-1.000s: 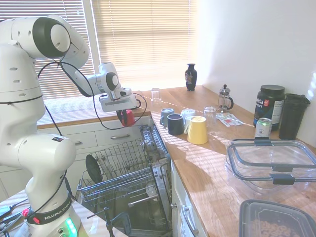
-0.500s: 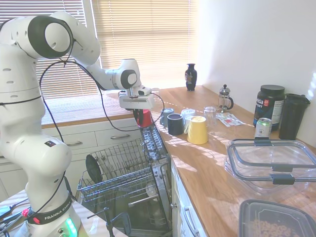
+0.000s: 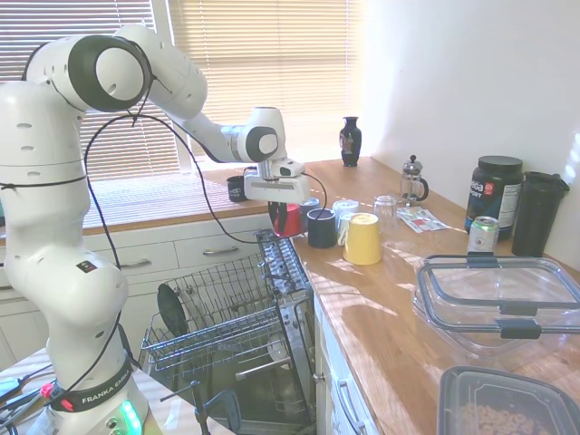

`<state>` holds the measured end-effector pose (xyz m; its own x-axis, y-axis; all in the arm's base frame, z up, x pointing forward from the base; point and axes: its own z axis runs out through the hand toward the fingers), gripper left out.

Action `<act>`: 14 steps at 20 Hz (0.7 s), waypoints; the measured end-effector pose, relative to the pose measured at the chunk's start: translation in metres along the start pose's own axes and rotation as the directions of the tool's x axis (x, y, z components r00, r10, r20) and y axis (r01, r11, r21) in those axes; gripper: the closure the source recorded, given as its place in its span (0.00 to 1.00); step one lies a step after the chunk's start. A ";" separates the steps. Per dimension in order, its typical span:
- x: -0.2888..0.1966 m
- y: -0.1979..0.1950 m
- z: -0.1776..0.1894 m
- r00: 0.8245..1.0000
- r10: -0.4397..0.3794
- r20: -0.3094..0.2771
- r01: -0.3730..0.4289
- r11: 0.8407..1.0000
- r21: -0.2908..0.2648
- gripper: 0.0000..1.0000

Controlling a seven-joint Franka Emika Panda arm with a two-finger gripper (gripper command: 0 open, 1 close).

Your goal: Take a mug cup out of the rack

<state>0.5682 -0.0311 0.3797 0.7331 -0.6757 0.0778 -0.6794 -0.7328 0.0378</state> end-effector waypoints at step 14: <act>0.052 -0.040 0.007 0.999 -0.002 0.040 0.004 0.997 -0.072 0.00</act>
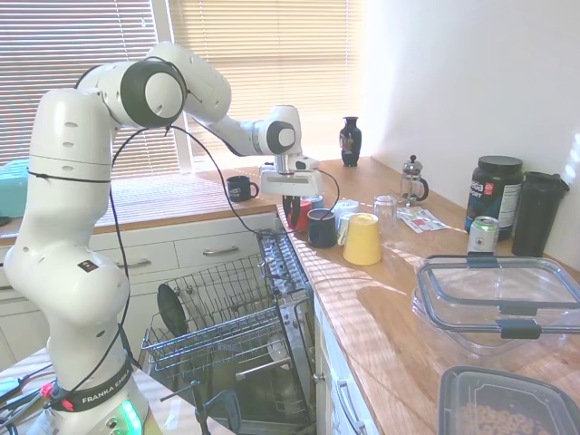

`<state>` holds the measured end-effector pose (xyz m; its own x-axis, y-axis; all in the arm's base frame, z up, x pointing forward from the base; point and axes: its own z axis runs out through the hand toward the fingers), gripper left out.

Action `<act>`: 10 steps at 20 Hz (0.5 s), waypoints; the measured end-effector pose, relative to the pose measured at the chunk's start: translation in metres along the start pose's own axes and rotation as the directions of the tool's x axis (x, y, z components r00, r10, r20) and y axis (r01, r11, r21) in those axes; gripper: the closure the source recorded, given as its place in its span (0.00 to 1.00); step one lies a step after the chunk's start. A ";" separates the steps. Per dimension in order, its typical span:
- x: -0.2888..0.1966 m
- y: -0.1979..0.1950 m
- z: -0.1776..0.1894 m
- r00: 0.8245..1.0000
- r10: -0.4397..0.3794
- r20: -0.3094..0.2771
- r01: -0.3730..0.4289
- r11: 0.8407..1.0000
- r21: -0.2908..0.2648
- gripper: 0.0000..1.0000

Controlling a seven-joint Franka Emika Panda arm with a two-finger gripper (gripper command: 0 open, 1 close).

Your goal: Take a mug cup out of the rack

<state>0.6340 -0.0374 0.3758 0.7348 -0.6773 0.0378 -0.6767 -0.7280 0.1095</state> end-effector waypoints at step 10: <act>0.011 -0.001 0.016 1.000 0.016 0.003 -0.016 0.999 -0.036 0.00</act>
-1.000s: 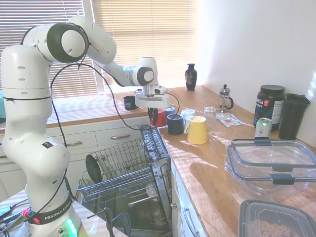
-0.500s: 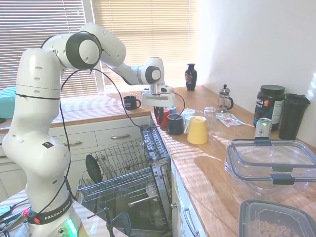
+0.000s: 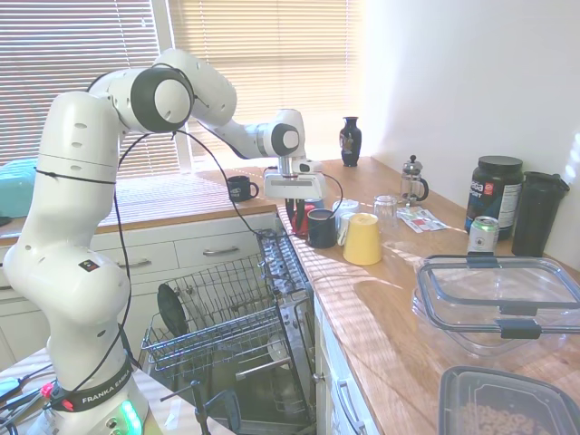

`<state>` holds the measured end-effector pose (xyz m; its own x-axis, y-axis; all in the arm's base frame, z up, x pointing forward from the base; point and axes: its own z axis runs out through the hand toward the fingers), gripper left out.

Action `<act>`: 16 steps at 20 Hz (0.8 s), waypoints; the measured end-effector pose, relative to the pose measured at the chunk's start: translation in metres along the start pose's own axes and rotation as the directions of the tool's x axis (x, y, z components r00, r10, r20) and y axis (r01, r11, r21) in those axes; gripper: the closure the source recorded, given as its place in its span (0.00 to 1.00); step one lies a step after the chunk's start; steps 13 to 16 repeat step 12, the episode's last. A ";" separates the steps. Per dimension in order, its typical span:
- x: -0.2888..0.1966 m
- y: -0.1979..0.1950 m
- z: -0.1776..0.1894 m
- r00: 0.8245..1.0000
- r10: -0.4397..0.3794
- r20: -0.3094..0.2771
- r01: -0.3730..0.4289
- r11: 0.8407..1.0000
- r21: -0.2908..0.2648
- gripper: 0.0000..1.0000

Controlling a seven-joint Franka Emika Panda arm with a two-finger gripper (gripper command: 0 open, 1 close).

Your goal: Take a mug cup out of the rack

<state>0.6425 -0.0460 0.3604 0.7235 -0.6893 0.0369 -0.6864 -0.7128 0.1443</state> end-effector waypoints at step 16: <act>-0.048 0.027 -0.058 0.996 -0.001 -0.091 0.007 0.998 0.063 0.00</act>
